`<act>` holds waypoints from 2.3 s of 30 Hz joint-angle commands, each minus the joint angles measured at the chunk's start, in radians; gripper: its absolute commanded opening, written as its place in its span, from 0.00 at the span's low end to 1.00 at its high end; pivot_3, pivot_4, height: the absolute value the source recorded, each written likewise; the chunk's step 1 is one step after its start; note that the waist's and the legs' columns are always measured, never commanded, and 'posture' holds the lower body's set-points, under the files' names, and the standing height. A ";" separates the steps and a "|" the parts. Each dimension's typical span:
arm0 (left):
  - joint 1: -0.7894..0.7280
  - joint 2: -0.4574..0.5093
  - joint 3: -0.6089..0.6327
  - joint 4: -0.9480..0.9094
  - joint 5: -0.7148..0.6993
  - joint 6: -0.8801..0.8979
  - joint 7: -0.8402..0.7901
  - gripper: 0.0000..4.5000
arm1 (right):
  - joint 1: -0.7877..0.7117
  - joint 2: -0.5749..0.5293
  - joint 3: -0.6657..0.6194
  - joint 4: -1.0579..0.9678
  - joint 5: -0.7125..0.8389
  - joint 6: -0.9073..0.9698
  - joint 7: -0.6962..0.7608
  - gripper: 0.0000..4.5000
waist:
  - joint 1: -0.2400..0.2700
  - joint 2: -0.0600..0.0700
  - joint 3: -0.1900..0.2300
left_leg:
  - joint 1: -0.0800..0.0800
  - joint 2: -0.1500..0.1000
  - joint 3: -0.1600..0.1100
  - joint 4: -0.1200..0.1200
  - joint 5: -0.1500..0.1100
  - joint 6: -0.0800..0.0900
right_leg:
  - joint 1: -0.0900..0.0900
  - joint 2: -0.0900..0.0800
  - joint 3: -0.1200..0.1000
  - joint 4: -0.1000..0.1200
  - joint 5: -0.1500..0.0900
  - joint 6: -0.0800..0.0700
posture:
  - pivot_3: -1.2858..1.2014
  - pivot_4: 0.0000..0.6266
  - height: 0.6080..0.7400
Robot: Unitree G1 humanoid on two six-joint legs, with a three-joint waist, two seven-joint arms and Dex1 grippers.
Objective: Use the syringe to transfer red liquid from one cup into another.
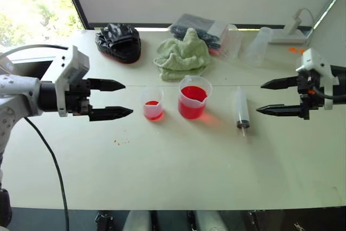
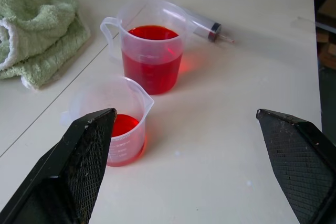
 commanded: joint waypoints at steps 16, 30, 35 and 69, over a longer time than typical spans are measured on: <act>-0.037 -0.012 -0.017 0.020 0.012 -0.048 0.012 1.00 | -0.033 -0.027 -0.017 -0.030 -0.001 0.027 -0.025 0.99 | 0.000 0.000 0.000 | 0.000 0.000 0.000 0.000 0.000 0.000 | 0.000 0.000 0.000 0.000 0.000 0.000 | 0.52 0.24 1.00; -0.039 -0.011 -0.033 0.041 0.016 -0.077 -0.005 1.00 | -0.063 -0.021 0.000 -0.032 -0.010 0.052 -0.048 0.99 | 0.000 0.000 0.000 | 0.000 0.000 0.000 0.000 0.000 0.000 | 0.000 0.000 0.000 0.000 0.000 0.000 | 0.52 0.24 1.00; -0.064 -0.028 -0.064 0.075 0.047 -0.114 -0.015 1.00 | -0.239 0.055 0.082 -0.035 -0.001 0.341 -0.213 0.99 | -0.007 0.000 0.000 | 0.000 0.000 0.000 0.000 0.000 0.000 | 0.000 0.000 0.000 0.000 0.000 0.000 | 0.52 0.24 1.00; -0.110 -0.159 -0.084 0.044 0.063 -0.160 0.041 1.00 | -0.840 0.433 0.542 0.803 0.110 0.925 -0.822 0.99 | -0.009 0.000 0.000 | -0.001 -0.001 0.001 -0.002 0.000 -0.001 | -0.002 -0.001 0.000 0.000 0.000 0.000 | 0.52 0.24 1.00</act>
